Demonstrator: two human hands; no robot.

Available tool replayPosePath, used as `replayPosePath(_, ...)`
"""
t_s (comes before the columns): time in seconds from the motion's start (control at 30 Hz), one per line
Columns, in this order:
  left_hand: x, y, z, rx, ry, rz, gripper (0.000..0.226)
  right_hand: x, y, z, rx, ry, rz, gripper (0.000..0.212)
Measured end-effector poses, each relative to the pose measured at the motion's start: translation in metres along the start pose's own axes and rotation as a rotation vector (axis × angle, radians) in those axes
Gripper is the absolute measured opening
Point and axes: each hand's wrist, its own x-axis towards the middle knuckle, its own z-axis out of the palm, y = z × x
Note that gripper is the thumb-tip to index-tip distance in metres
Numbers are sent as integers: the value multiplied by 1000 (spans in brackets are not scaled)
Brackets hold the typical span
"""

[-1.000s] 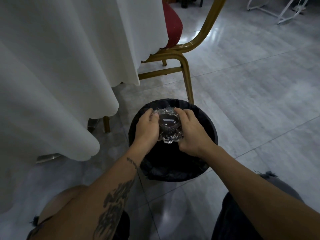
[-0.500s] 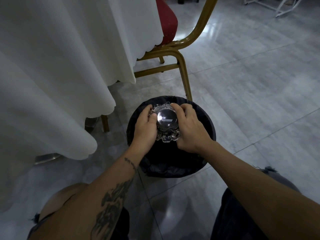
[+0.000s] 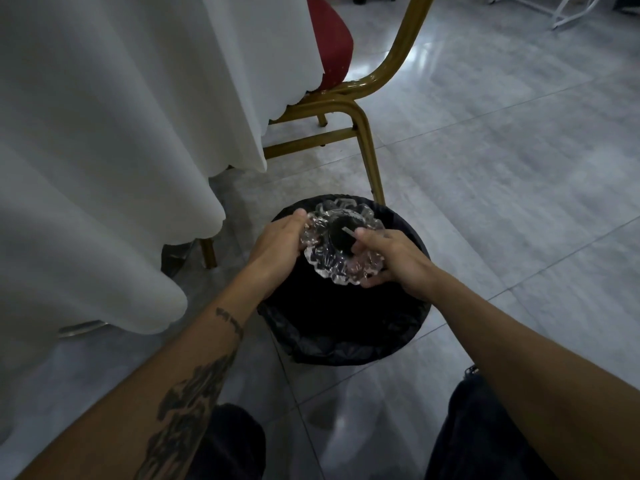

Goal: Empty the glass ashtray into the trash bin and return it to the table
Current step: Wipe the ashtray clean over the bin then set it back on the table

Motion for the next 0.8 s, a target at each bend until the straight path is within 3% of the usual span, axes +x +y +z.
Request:
replayPosePath(0.07,1,-5,0,47,-23,28,35,1,-1,1,101,17,16,38)
replayPosePath(0.23,-9,-10,0,190,113,155,27,10,1,5,204,-16,72,12)
replayPosePath(0.33,-6,-18,-2,153,149,191,26,15,4,9,234,-42,96,16)
replayPosePath(0.43,-7,-16,1,43,172,161,29,17,5,16,335,-29,121,27)
replayPosePath(0.57,-32,18,8,-116,212,47,40,-1,-16,26,422,57,182,22)
replayPosePath(0.8,-84,122,-2,-241,336,-64,41,-69,-117,25,375,283,137,25)
